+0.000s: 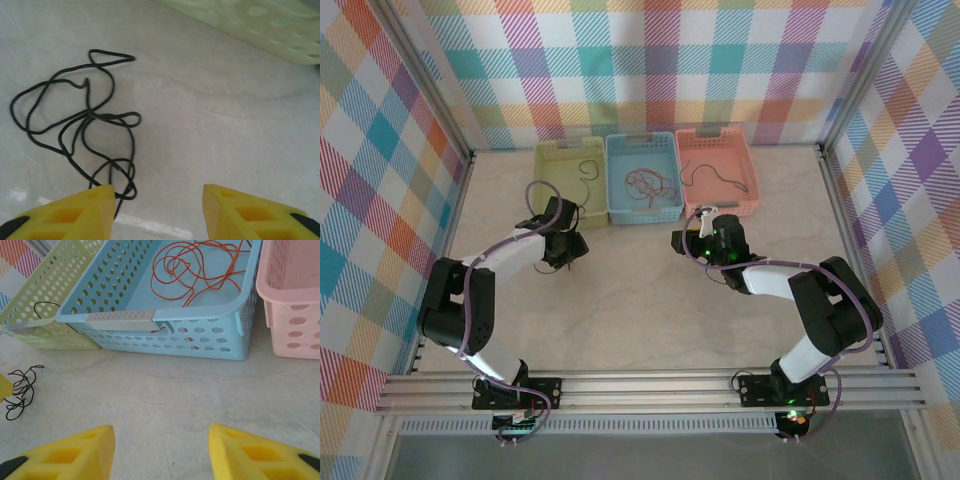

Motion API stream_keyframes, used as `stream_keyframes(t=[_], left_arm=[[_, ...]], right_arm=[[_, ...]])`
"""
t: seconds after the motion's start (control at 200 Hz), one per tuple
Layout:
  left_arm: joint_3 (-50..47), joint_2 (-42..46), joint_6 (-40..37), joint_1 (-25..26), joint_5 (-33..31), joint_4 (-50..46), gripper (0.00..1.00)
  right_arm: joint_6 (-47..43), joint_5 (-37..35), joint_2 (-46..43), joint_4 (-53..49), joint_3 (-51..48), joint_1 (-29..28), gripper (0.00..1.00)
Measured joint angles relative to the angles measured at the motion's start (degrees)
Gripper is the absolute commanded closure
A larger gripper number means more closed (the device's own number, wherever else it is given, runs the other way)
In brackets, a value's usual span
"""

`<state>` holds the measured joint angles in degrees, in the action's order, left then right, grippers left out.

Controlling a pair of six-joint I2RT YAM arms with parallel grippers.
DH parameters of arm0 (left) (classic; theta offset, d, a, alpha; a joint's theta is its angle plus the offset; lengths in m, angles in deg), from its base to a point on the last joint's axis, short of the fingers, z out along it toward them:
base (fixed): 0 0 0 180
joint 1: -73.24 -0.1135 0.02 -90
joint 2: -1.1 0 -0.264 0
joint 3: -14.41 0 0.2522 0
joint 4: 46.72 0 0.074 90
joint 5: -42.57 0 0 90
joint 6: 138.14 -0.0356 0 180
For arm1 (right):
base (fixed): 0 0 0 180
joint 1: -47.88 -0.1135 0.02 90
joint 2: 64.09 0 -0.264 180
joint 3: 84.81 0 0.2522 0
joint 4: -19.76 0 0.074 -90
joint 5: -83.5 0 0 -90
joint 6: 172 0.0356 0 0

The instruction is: Untangle the cables

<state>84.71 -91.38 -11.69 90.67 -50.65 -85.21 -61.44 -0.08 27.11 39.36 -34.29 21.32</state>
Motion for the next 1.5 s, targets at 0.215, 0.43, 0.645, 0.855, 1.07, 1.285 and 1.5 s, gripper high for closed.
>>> stream_keyframes(t=[0.215,0.43,0.645,0.855,1.07,1.285,1.5], left_arm=[[0.0,-2.7,3.0,-0.1,-3.4,0.8,0.55],[-0.2,-5.0,4.7,-0.3,-4.0,1.4,0.73],[-1.7,-4.4,4.7,-0.3,-4.5,3.6,1.00],[-4.3,1.4,5.1,-0.3,-4.5,4.1,1.00],[-5.6,9.0,4.7,2.4,-1.0,5.4,1.00],[-6.7,13.5,2.9,10.6,4.3,6.0,1.00],[-7.8,13.4,-0.1,18.1,11.1,8.3,1.00]], right_arm=[[0.0,0.3,0.0,0.0,0.0,0.0,0.47],[0.0,0.3,0.0,0.0,0.0,0.0,0.46],[0.0,0.7,0.1,0.0,0.0,0.0,0.46],[0.0,0.8,0.1,0.0,0.0,0.0,0.46],[0.0,0.7,0.1,0.1,0.0,0.0,0.46],[0.0,0.8,0.1,0.4,0.0,0.0,0.46],[0.0,0.9,0.1,1.7,-0.5,0.0,0.46]])
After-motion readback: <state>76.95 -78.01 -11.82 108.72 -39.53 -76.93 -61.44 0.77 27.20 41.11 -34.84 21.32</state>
